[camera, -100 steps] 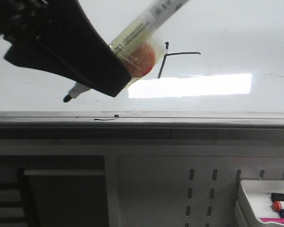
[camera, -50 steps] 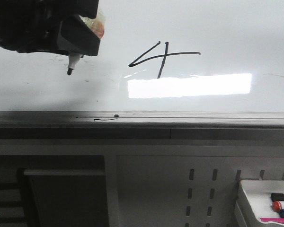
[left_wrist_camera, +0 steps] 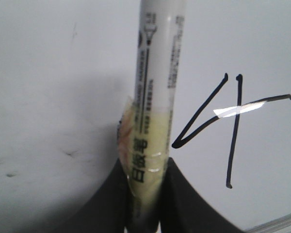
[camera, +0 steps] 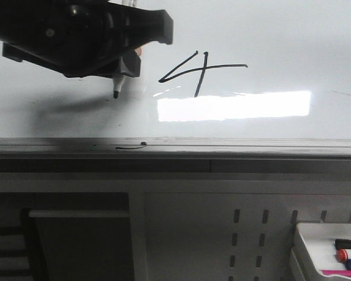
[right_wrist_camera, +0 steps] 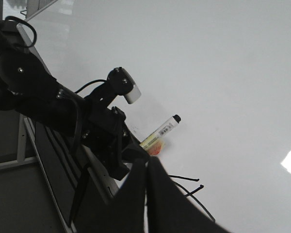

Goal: Write number 4 on whiteboard

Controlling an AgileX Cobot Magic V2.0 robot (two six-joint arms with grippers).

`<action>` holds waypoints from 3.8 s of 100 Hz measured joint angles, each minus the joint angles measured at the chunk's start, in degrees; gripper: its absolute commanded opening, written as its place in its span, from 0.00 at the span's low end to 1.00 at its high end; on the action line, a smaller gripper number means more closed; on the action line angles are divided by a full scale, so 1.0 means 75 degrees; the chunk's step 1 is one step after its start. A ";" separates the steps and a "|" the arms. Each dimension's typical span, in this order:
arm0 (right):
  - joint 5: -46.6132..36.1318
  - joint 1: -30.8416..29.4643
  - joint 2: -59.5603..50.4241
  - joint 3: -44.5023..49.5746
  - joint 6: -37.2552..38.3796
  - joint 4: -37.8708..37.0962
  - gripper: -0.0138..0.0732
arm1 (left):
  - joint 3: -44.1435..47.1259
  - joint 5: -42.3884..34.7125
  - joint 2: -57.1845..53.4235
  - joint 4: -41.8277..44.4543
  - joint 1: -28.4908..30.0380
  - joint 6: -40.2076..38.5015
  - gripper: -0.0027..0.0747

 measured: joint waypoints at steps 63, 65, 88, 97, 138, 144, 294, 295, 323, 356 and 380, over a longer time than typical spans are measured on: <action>0.0000 0.0000 0.0000 0.0000 0.0231 0.0040 0.09 | -0.0481 -0.0721 0.0719 -0.0899 0.0017 -0.0046 0.01; 0.0000 0.0000 0.0000 0.0000 0.0231 0.0040 0.09 | -0.0481 -0.0689 0.0719 -0.0899 0.0036 -0.0046 0.01; 0.0000 0.0000 0.0000 0.0000 0.0231 0.0058 0.09 | -0.0545 0.0094 0.0641 -0.0886 0.0544 -0.0046 0.01; 0.0000 0.0000 0.0000 0.0000 0.0231 0.0058 0.09 | -0.0545 0.0306 0.0622 -0.0872 0.0652 -0.0046 0.01; 0.0000 0.0000 0.0000 0.0000 0.0247 0.0058 0.09 | -0.0545 0.0373 0.0622 -0.0872 0.0676 -0.0046 0.13; 0.0000 0.0000 0.0000 0.0000 0.0247 0.0058 0.09 | -0.0545 0.0373 0.0622 -0.0872 0.0676 -0.0046 0.20; 0.0000 0.0000 0.0000 0.0000 0.0278 0.0131 0.09 | -0.0571 0.0248 0.0317 -0.0702 0.0693 0.0169 0.76; 0.0000 0.0000 0.0000 0.0000 0.0278 0.0131 0.09 | -0.0571 0.0250 0.0285 -0.0702 0.0706 0.0169 0.76; -0.0047 0.0000 0.0000 0.0000 0.0278 0.0131 0.09 | -0.0501 0.0236 -0.0638 -0.0441 0.0540 0.0169 0.75; -0.0046 0.0000 -0.0133 0.0139 0.0289 0.0131 0.10 | -0.0345 0.0731 -0.2516 -0.0323 0.0162 0.1069 0.38; -0.0505 -0.0171 -0.1162 0.1583 0.0573 0.0131 0.11 | 0.0809 0.0766 -0.4656 -0.0306 0.0162 0.1880 0.01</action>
